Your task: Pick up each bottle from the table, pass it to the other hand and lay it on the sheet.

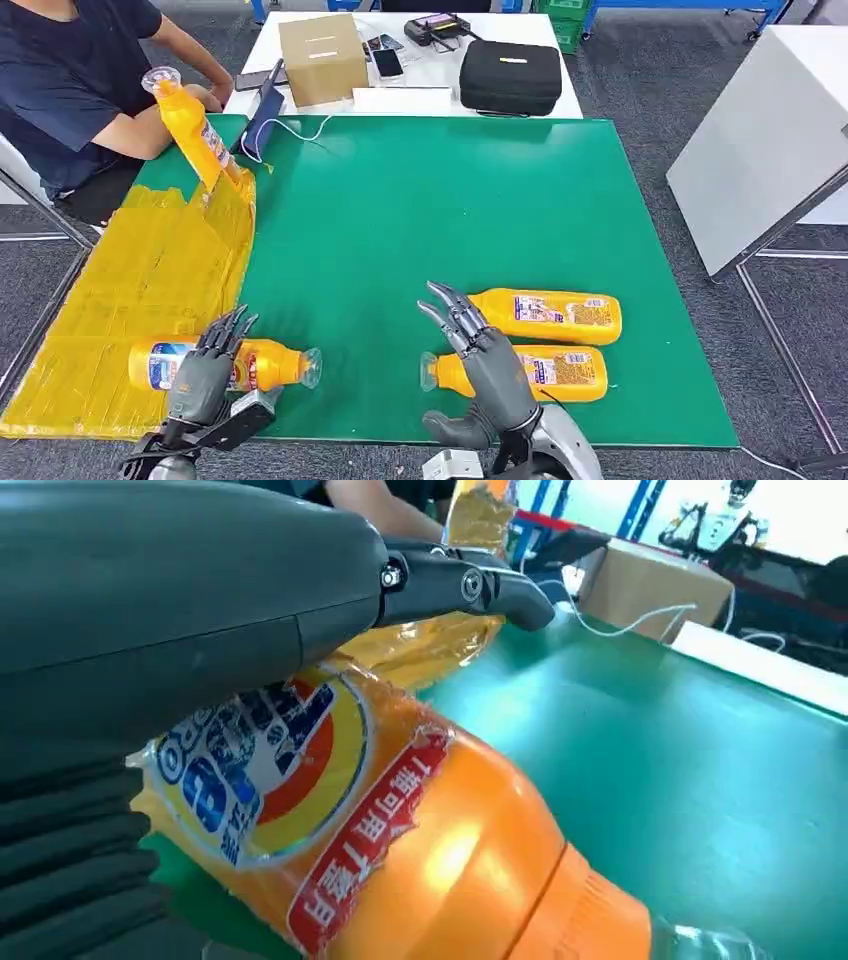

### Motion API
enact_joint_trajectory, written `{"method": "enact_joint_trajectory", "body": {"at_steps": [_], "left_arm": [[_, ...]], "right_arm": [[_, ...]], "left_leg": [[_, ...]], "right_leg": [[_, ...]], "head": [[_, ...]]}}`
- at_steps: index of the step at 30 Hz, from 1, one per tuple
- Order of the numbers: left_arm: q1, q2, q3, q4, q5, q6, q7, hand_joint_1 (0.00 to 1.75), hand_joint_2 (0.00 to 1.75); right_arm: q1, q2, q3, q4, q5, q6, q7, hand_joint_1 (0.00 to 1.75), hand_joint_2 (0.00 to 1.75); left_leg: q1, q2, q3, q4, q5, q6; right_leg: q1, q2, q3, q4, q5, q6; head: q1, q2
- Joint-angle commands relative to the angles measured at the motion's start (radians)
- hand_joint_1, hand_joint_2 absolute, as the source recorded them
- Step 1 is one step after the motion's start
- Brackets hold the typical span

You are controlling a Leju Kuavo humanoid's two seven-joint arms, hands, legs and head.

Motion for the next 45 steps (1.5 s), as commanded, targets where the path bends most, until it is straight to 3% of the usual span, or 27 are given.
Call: {"method": "enact_joint_trajectory", "body": {"at_steps": [1, 7, 11, 19, 23, 30, 36, 45], "left_arm": [[0.046, -0.015, 0.036, -0.006, 0.058, -0.083, -0.017, 0.0, 0.0], [0.062, -0.026, 0.08, -0.004, 0.13, -0.13, -0.044, 0.0, 0.0], [0.06, -0.085, 0.167, -0.082, 0.289, -0.174, -0.113, 0.0, 0.0], [0.058, -0.086, 0.167, -0.09, 0.291, -0.18, -0.11, 0.0, 0.0], [0.045, -0.146, 0.282, -0.193, 0.638, -0.326, -0.155, 0.0, 0.0], [0.108, -0.172, 0.441, -0.383, 1.079, -0.633, -0.123, 0.0, 0.0], [0.091, -0.178, 0.497, -0.376, 1.166, -0.741, -0.112, 0.0, 0.0], [0.092, -0.17, 0.441, -0.383, 1.159, -0.76, -0.108, 0.0, 0.0]], "right_arm": [[0.043, -0.063, -0.034, -0.019, 0.045, -0.001, 0.012, 0.0, 1.75], [0.116, -0.104, -0.065, -0.062, 0.052, -0.016, -0.013, 0.0, 1.75], [0.148, -0.123, -0.06, -0.092, 0.08, -0.043, -0.004, 0.0, 1.75], [0.154, -0.126, -0.06, -0.095, 0.08, -0.046, -0.004, 0.0, 1.75], [0.199, -0.169, -0.045, -0.11, 0.153, -0.078, 0.067, 0.0, 1.75], [0.333, -0.359, -0.056, -0.164, 0.202, -0.123, 0.295, 0.0, 1.75], [0.366, -0.404, -0.149, -0.144, 0.094, -0.049, 0.338, 0.0, 1.75], [0.393, -0.407, -0.271, -0.102, 0.066, 0.031, 0.358, 0.0, 1.75]], "left_leg": [[0.0, 0.001, 0.002, 0.0, -0.001, -0.001], [0.0, 0.002, 0.004, -0.001, -0.002, -0.001], [0.0, 0.002, 0.002, 0.0, -0.001, -0.001], [0.001, 0.001, 0.002, 0.001, -0.002, -0.001], [0.002, -0.001, 0.0, 0.002, -0.002, -0.001], [0.001, 0.001, 0.0, 0.002, -0.004, -0.001], [0.0, 0.001, -0.001, 0.001, -0.002, 0.0], [0.001, 0.001, 0.001, 0.001, -0.003, -0.001]], "right_leg": [[0.0, 0.002, 0.002, -0.001, 0.0, -0.001], [0.0, 0.003, 0.004, -0.002, -0.001, -0.001], [0.0, 0.003, 0.003, -0.001, 0.0, -0.001], [0.002, 0.003, 0.002, -0.001, -0.001, -0.001], [0.002, 0.0, 0.002, -0.001, -0.001, -0.001], [0.001, 0.002, 0.001, 0.0, -0.002, -0.001], [0.0, 0.001, 0.0, -0.001, -0.001, -0.001], [0.001, 0.002, 0.001, -0.002, -0.001, -0.001]], "head": [[0.0, 0.0], [0.0, 0.0], [0.0, 0.0], [0.0, 0.0], [0.0, 0.0], [0.0, 0.0], [0.0, 0.0], [0.0, 0.0]]}}
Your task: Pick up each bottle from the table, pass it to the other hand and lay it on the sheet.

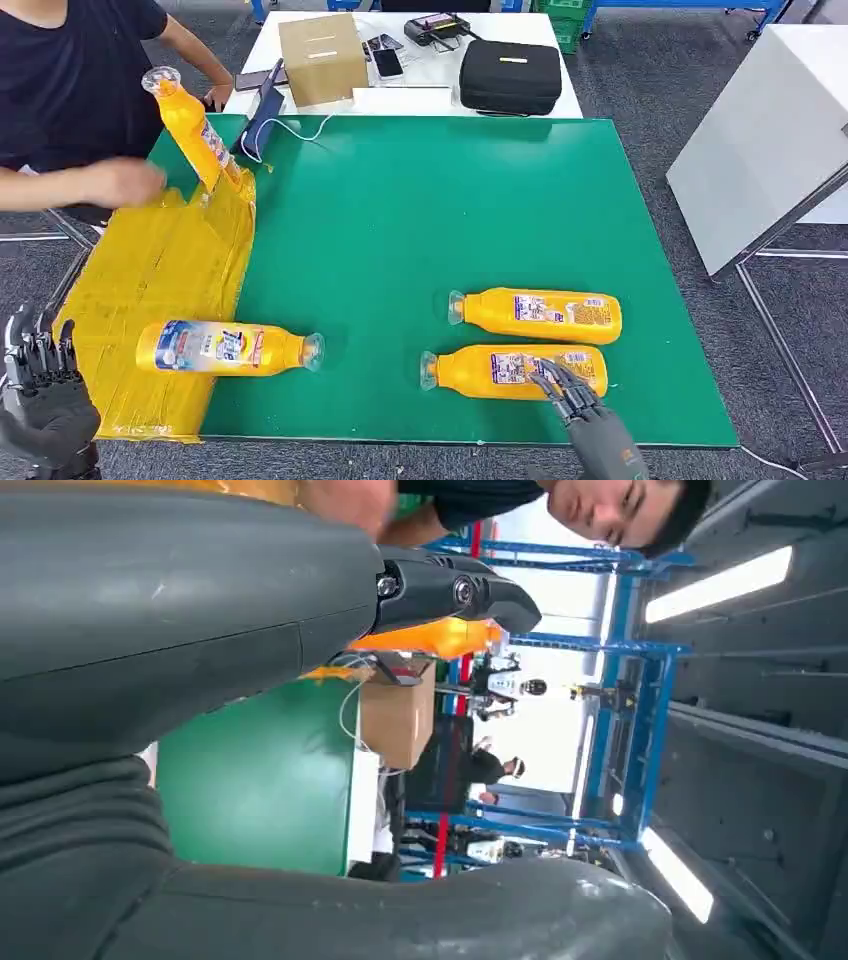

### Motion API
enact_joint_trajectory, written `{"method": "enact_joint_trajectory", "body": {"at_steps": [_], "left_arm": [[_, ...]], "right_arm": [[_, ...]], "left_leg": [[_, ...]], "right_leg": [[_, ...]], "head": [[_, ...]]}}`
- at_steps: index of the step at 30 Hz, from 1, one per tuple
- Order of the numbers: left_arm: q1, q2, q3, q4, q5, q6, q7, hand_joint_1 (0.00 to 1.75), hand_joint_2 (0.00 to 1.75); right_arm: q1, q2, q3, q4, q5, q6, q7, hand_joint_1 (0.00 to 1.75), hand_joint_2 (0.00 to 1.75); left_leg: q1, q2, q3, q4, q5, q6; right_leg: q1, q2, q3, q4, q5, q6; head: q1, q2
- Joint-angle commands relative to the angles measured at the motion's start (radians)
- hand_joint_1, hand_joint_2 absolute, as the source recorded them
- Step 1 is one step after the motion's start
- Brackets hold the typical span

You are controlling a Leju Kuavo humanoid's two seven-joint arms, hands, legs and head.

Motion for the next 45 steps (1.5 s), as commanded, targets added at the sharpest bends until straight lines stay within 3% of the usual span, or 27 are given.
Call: {"method": "enact_joint_trajectory", "body": {"at_steps": [1, 13, 30, 42, 45], "left_arm": [[-0.011, -0.023, -0.01, -0.004, -0.009, 0.002, 0.007, 0.0, 0.0], [-0.034, 0.0, -0.048, 0.04, 0.026, -0.019, 0.026, 0.0, 0.0], [-0.035, 0.003, -0.053, 0.041, 0.028, -0.021, 0.027, 0.0, 0.0], [-0.059, 0.008, -0.071, 0.076, 0.086, -0.04, 0.071, 0.0, 0.0], [-0.078, 0.016, -0.075, 0.107, 0.092, -0.045, 0.077, 0.0, 0.0]], "right_arm": [[0.024, -0.015, -0.133, 0.053, -0.011, 0.04, 0.017, 0.0, 1.75], [-0.088, 0.084, -0.325, 0.179, 0.01, 0.165, -0.06, 0.0, 1.75], [-0.095, 0.097, -0.33, 0.185, 0.016, 0.181, -0.071, 0.0, 1.75], [-0.246, 0.141, -0.153, 0.331, 0.102, 0.213, -0.07, 0.0, 1.75], [-0.335, 0.173, -0.068, 0.422, 0.121, 0.227, -0.067, 0.0, 1.75]], "left_leg": [[0.001, 0.0, 0.001, 0.0, -0.001, -0.001], [0.001, 0.001, 0.002, -0.001, 0.0, -0.001], [0.001, 0.0, 0.003, -0.001, 0.0, -0.001], [0.001, 0.002, 0.003, -0.001, 0.0, -0.001], [0.002, 0.004, 0.005, -0.002, 0.0, -0.002]], "right_leg": [[0.001, 0.001, 0.002, -0.001, -0.001, -0.001], [0.001, 0.001, 0.003, -0.003, 0.001, -0.001], [0.001, 0.001, 0.004, -0.002, 0.0, -0.002], [0.001, 0.002, 0.003, -0.002, 0.001, -0.001], [0.002, 0.005, 0.005, -0.004, 0.001, -0.002]], "head": [[0.0, 0.0], [0.0, 0.0], [0.0, 0.0], [0.0, 0.0], [0.0, 0.0]]}}
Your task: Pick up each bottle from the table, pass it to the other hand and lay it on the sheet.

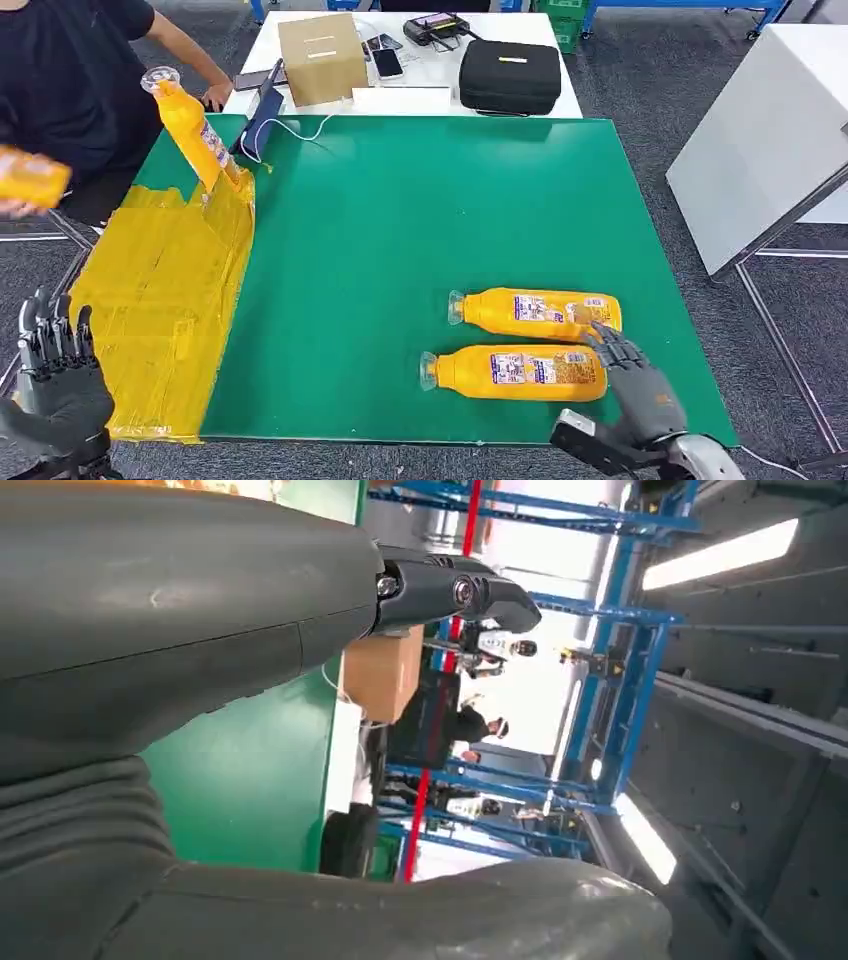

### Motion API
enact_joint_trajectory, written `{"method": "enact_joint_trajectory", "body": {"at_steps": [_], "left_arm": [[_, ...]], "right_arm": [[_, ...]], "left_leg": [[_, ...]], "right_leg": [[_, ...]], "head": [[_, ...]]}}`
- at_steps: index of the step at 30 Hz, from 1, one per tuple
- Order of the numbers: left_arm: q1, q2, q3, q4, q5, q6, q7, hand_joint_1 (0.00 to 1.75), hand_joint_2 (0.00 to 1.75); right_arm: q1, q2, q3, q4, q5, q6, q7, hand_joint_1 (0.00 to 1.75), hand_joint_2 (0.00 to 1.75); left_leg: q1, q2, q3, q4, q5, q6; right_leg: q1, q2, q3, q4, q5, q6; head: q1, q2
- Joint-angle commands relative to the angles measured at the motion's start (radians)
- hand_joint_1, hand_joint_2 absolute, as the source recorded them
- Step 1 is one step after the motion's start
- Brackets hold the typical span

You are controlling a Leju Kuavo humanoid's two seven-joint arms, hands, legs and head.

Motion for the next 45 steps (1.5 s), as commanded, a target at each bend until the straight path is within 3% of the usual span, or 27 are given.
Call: {"method": "enact_joint_trajectory", "body": {"at_steps": [1, 11, 16, 17, 18, 19, 24, 45], "left_arm": [[-0.054, 0.021, -0.026, 0.11, 0.011, -0.004, 0.015, 0.0, 0.0], [-0.064, 0.021, -0.034, 0.123, 0.026, -0.005, 0.028, 0.0, 0.0], [-0.08, 0.024, -0.041, 0.14, 0.039, -0.008, 0.041, 0.0, 0.0], [-0.087, 0.024, -0.043, 0.148, 0.042, -0.006, 0.045, 0.0, 0.0], [-0.1, 0.026, -0.049, 0.163, 0.044, -0.006, 0.05, 0.0, 0.0], [-0.108, 0.026, -0.054, 0.174, 0.045, -0.005, 0.052, 0.0, 0.0], [-0.118, 0.033, -0.072, 0.191, 0.061, 0.006, 0.055, 0.0, 0.0], [-0.138, 0.038, -0.083, 0.22, 0.073, 0.007, 0.067, 0.0, 0.0]], "right_arm": [[-0.188, 0.076, 0.201, 0.239, 0.027, 0.02, 0.012, 0.0, 1.75], [-0.237, 0.087, 0.31, 0.328, 0.066, 0.017, 0.033, 0.0, 1.75], [-0.245, 0.039, 0.381, 0.374, 0.079, 0.074, 0.082, 0.0, 1.75], [-0.247, 0.017, 0.394, 0.387, 0.078, 0.102, 0.091, 1.4, 1.75], [-0.25, -0.016, 0.412, 0.41, 0.07, 0.143, 0.103, 1.68, 1.75], [-0.249, -0.037, 0.421, 0.425, 0.066, 0.154, 0.107, 1.75, 1.75], [-0.243, -0.108, 0.476, 0.427, -0.007, 0.165, 0.138, 1.75, 1.75], [-0.234, -0.171, 0.536, 0.407, -0.079, 0.208, 0.191, 1.75, 1.75]], "left_leg": [[0.002, 0.003, 0.004, -0.002, 0.0, -0.002], [0.002, 0.002, 0.003, -0.001, 0.0, -0.001], [0.002, 0.0, 0.003, -0.001, 0.0, -0.001], [0.002, 0.0, 0.003, -0.001, 0.0, -0.002], [0.001, 0.0, 0.003, -0.001, 0.0, -0.001], [0.002, -0.002, 0.004, -0.001, 0.001, -0.001], [0.002, -0.003, 0.012, -0.001, 0.0, 0.0], [0.003, -0.009, 0.02, -0.001, -0.001, 0.004]], "right_leg": [[0.002, 0.004, 0.004, -0.003, 0.001, -0.002], [0.002, 0.002, 0.003, -0.002, 0.0, -0.001], [0.002, 0.001, 0.003, -0.002, 0.0, -0.001], [0.002, 0.0, 0.005, -0.003, 0.0, -0.002], [0.001, 0.0, 0.004, -0.002, 0.0, -0.001], [0.002, -0.001, 0.005, -0.003, 0.0, -0.001], [0.002, -0.004, 0.003, -0.005, 0.0, -0.001], [0.002, -0.007, 0.019, -0.015, -0.002, 0.001]], "head": [[0.0, 0.0], [0.0, 0.0], [0.0, 0.0], [0.0, 0.0], [0.0, 0.0], [0.0, 0.0], [0.001, 0.0], [0.001, 0.0]]}}
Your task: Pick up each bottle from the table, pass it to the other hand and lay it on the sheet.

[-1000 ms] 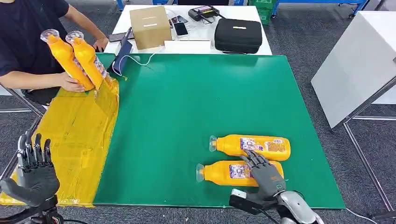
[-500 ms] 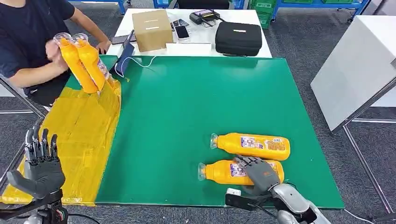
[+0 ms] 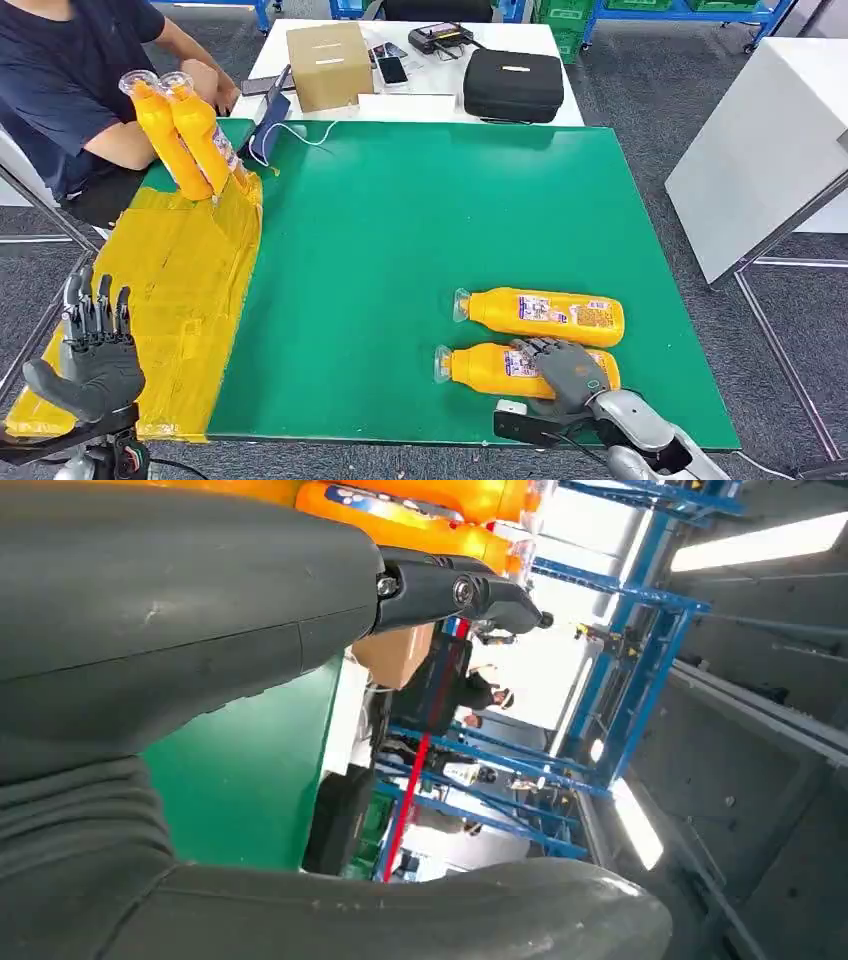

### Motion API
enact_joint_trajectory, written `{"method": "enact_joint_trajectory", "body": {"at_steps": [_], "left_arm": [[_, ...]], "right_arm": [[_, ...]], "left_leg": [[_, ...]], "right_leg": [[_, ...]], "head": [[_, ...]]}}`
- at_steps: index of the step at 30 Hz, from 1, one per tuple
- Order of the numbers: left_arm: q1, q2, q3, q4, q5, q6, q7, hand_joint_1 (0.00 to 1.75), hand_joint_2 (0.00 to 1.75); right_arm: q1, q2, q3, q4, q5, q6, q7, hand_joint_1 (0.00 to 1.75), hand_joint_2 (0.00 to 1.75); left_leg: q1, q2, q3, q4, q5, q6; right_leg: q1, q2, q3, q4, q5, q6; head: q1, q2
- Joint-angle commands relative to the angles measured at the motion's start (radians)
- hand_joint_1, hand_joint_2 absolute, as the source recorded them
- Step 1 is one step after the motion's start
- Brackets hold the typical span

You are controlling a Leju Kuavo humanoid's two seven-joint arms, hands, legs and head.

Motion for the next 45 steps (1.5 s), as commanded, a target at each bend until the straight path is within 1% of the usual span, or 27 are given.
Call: {"method": "enact_joint_trajectory", "body": {"at_steps": [1, 3, 4, 5, 6, 7, 9, 11, 12, 13, 14, 16, 17, 19, 20, 21, 22, 23, 26, 27, 28, 29, 30, 31, 33, 38, 45], "left_arm": [[-0.042, 0.015, -0.022, 0.082, 0.003, 0.004, 0.008, 0.0, 0.0], [-0.042, 0.015, -0.021, 0.082, 0.003, 0.004, 0.008, 0.0, 0.0], [-0.042, 0.015, -0.021, 0.082, 0.003, 0.004, 0.008, 0.0, 0.0], [-0.042, 0.015, -0.021, 0.082, 0.003, 0.004, 0.008, 0.0, 0.0], [-0.042, 0.015, -0.021, 0.082, 0.003, 0.004, 0.008, 0.0, 0.0], [-0.042, 0.015, -0.021, 0.082, 0.003, 0.004, 0.008, 0.0, 0.0], [-0.042, 0.015, -0.021, 0.082, 0.003, 0.004, 0.008, 0.0, 0.0], [-0.037, 0.015, -0.022, 0.079, 0.014, 0.008, 0.021, 0.0, 0.0], [-0.03, 0.016, -0.025, 0.074, 0.02, 0.007, 0.027, 0.0, 0.0], [-0.019, 0.019, -0.03, 0.069, 0.024, 0.004, 0.03, 0.0, 0.0], [-0.009, 0.022, -0.037, 0.063, 0.024, 0.001, 0.03, 0.0, 0.0], [0.012, 0.024, -0.054, 0.045, 0.025, -0.006, 0.03, 0.0, 0.0], [0.028, 0.022, -0.064, 0.025, 0.029, -0.011, 0.029, 0.0, 0.0], [0.047, 0.014, -0.082, -0.004, 0.031, -0.02, 0.028, 0.0, 0.0], [0.054, 0.012, -0.095, -0.017, 0.031, -0.021, 0.028, 0.0, 0.0], [0.065, 0.012, -0.115, -0.031, 0.021, -0.018, 0.029, 0.0, 0.0], [0.076, 0.011, -0.13, -0.043, 0.022, -0.024, 0.029, 0.0, 0.0], [0.089, 0.009, -0.139, -0.056, 0.023, -0.031, 0.029, 0.0, 0.0], [0.089, 0.009, -0.139, -0.056, 0.023, -0.031, 0.029, 0.0, 0.0], [0.101, 0.01, -0.153, -0.07, 0.016, -0.05, 0.028, 0.0, 0.0], [0.122, 0.003, -0.167, -0.096, 0.004, -0.057, 0.03, 0.0, 0.0], [0.151, -0.008, -0.207, -0.138, -0.008, -0.048, 0.028, 0.0, 1.75], [0.151, -0.008, -0.207, -0.138, -0.008, -0.048, 0.028, 0.0, 1.75], [0.145, -0.002, -0.209, -0.127, -0.004, -0.045, 0.023, 0.0, 1.75], [0.139, 0.004, -0.203, -0.113, 0.0, -0.044, 0.02, 0.0, 1.75], [0.133, 0.008, -0.193, -0.092, 0.003, -0.053, 0.018, 0.0, 1.75], [0.134, 0.006, -0.196, -0.092, 0.002, -0.054, 0.019, 0.0, 1.75]], "right_arm": [[0.09, -0.038, 0.07, 0.108, -0.014, 0.054, 0.028, 1.75, 1.75], [0.088, -0.037, 0.07, 0.108, -0.014, 0.053, 0.028, 1.75, 1.75], [0.088, -0.037, 0.07, 0.108, -0.014, 0.053, 0.028, 1.75, 1.75], [0.088, -0.037, 0.07, 0.108, -0.014, 0.053, 0.028, 1.75, 1.75], [0.088, -0.037, 0.07, 0.108, -0.014, 0.053, 0.028, 1.75, 1.75], [0.088, -0.037, 0.07, 0.108, -0.014, 0.053, 0.028, 1.75, 1.75], [0.088, -0.037, 0.07, 0.108, -0.014, 0.053, 0.028, 1.75, 1.75], [0.085, -0.021, 0.058, 0.112, -0.041, 0.03, 0.02, 1.75, 1.75], [0.081, 0.0, 0.043, 0.108, -0.069, 0.003, -0.01, 1.75, 1.75], [0.075, 0.025, 0.019, 0.099, -0.125, -0.022, -0.066, 1.75, 1.75], [0.069, 0.059, -0.012, 0.087, -0.189, -0.04, -0.122, 1.75, 1.75], [0.045, 0.154, -0.104, 0.034, -0.345, -0.063, -0.228, 1.75, 1.75], [0.022, 0.22, -0.149, 0.001, -0.394, -0.077, -0.275, 1.75, 1.75], [-0.026, 0.283, -0.175, -0.04, -0.431, -0.067, -0.307, 1.75, 1.75], [-0.041, 0.301, -0.186, -0.06, -0.474, -0.036, -0.317, 1.75, 1.75], [-0.053, 0.319, -0.2, -0.086, -0.517, -0.02, -0.333, 1.75, 1.75], [-0.051, 0.34, -0.209, -0.11, -0.534, -0.021, -0.346, 1.75, 1.75], [-0.047, 0.359, -0.209, -0.129, -0.537, -0.027, -0.357, 1.75, 1.75], [-0.047, 0.359, -0.209, -0.129, -0.537, -0.027, -0.357, 1.75, 1.75], [-0.041, 0.4, -0.229, -0.148, -0.576, -0.048, -0.434, 1.75, 1.75], [-0.046, 0.424, -0.218, -0.161, -0.569, -0.055, -0.432, 1.75, 1.75], [-0.086, 0.46, -0.156, -0.179, -0.57, -0.068, -0.386, 1.75, 1.75], [-0.086, 0.46, -0.156, -0.179, -0.57, -0.068, -0.386, 1.75, 1.75], [-0.098, 0.457, -0.143, -0.162, -0.574, -0.068, -0.388, 1.75, 1.75], [-0.099, 0.452, -0.138, -0.156, -0.58, -0.072, -0.392, 1.75, 1.75], [-0.099, 0.453, -0.141, -0.148, -0.593, -0.078, -0.4, 1.75, 1.75], [-0.098, 0.456, -0.138, -0.148, -0.593, -0.078, -0.4, 1.75, 1.75]], "left_leg": [[0.002, -0.007, 0.0, -0.001, 0.002, -0.001], [0.002, -0.006, 0.002, -0.001, 0.001, 0.0], [0.002, -0.006, 0.0, -0.001, 0.001, 0.0], [0.002, -0.005, 0.003, -0.001, 0.0, 0.0], [0.002, -0.006, 0.0, -0.001, 0.001, 0.0], [0.002, -0.005, 0.002, -0.001, 0.0, 0.0], [0.002, -0.006, 0.002, -0.001, 0.001, 0.0], [0.002, -0.006, 0.002, -0.001, 0.0, 0.0], [0.002, -0.006, 0.001, -0.001, 0.001, 0.0], [0.002, -0.004, 0.003, -0.001, 0.0, 0.001], [0.002, -0.004, 0.002, -0.002, 0.0, 0.0], [0.002, -0.001, 0.002, -0.002, 0.0, 0.0], [0.003, 0.0, 0.0, -0.001, 0.0, 0.0], [0.003, 0.007, 0.0, -0.001, -0.001, 0.0], [0.003, 0.011, -0.001, -0.001, -0.001, -0.001], [0.004, 0.017, -0.004, 0.0, -0.002, -0.002], [0.003, 0.017, -0.003, -0.001, -0.002, -0.002], [0.002, 0.019, -0.005, 0.0, -0.002, -0.002], [0.002, 0.019, -0.005, 0.0, -0.002, -0.002], [0.002, 0.019, -0.005, 0.0, -0.002, -0.002], [0.002, 0.019, -0.005, 0.0, -0.002, -0.002], [0.002, 0.019, -0.006, 0.0, -0.002, -0.002], [0.003, 0.014, -0.012, 0.002, 0.002, -0.001], [0.002, 0.012, -0.015, 0.0, 0.004, -0.001], [0.003, 0.012, -0.016, 0.001, 0.004, -0.002], [0.002, 0.007, -0.018, 0.0, 0.005, -0.001], [0.001, 0.007, -0.019, 0.0, 0.005, -0.001]], "right_leg": [[0.002, -0.006, 0.003, -0.004, 0.0, -0.001], [0.002, -0.005, 0.005, -0.005, 0.0, -0.001], [0.002, -0.006, 0.005, -0.006, 0.001, -0.001], [0.001, -0.004, 0.006, -0.005, 0.0, -0.001], [0.002, -0.006, 0.005, -0.006, 0.001, -0.001], [0.001, -0.004, 0.006, -0.007, 0.001, 0.0], [0.002, -0.005, 0.007, -0.008, 0.001, 0.001], [0.002, -0.005, 0.008, -0.009, 0.001, 0.001], [0.002, -0.005, 0.007, -0.009, 0.002, 0.001], [0.001, -0.004, 0.008, -0.009, 0.001, 0.001], [0.002, -0.003, 0.007, -0.009, 0.002, 0.001], [0.002, 0.0, 0.007, -0.009, 0.002, 0.001], [0.003, 0.001, 0.005, -0.009, 0.003, 0.0], [0.003, 0.007, 0.003, -0.007, 0.004, 0.0], [0.003, 0.011, 0.0, -0.006, 0.006, 0.0], [0.004, 0.016, 0.004, -0.005, 0.008, 0.001], [0.003, 0.017, 0.007, -0.005, 0.009, 0.0], [0.003, 0.019, 0.004, -0.003, 0.009, 0.002], [0.003, 0.019, 0.004, -0.003, 0.009, 0.002], [0.003, 0.019, 0.003, -0.003, 0.009, 0.001], [0.003, 0.019, 0.003, -0.002, 0.009, 0.001], [0.003, 0.019, 0.001, -0.001, 0.009, 0.002], [0.003, 0.013, -0.003, 0.001, 0.007, 0.002], [0.003, 0.012, -0.006, 0.001, 0.008, 0.004], [0.003, 0.012, -0.006, 0.001, 0.008, 0.003], [0.002, 0.007, -0.007, 0.001, 0.008, 0.003], [0.002, 0.007, -0.008, 0.001, 0.008, 0.003]], "head": [[0.0, 0.0], [0.0, 0.0], [0.0, 0.0], [0.0, 0.0], [0.0, 0.0], [0.0, 0.0], [0.0, 0.0], [0.0, 0.0], [0.0, 0.0], [0.0, 0.0], [0.0, 0.0], [0.0, 0.0], [0.0, 0.0], [0.001, 0.0], [0.002, 0.0], [0.001, 0.0], [0.0, 0.0], [-0.001, 0.0], [-0.001, 0.0], [-0.001, 0.0], [-0.001, 0.0], [-0.001, 0.0], [-0.001, 0.0], [-0.001, 0.0], [0.0, 0.0], [0.0, 0.0], [0.0, 0.0]]}}
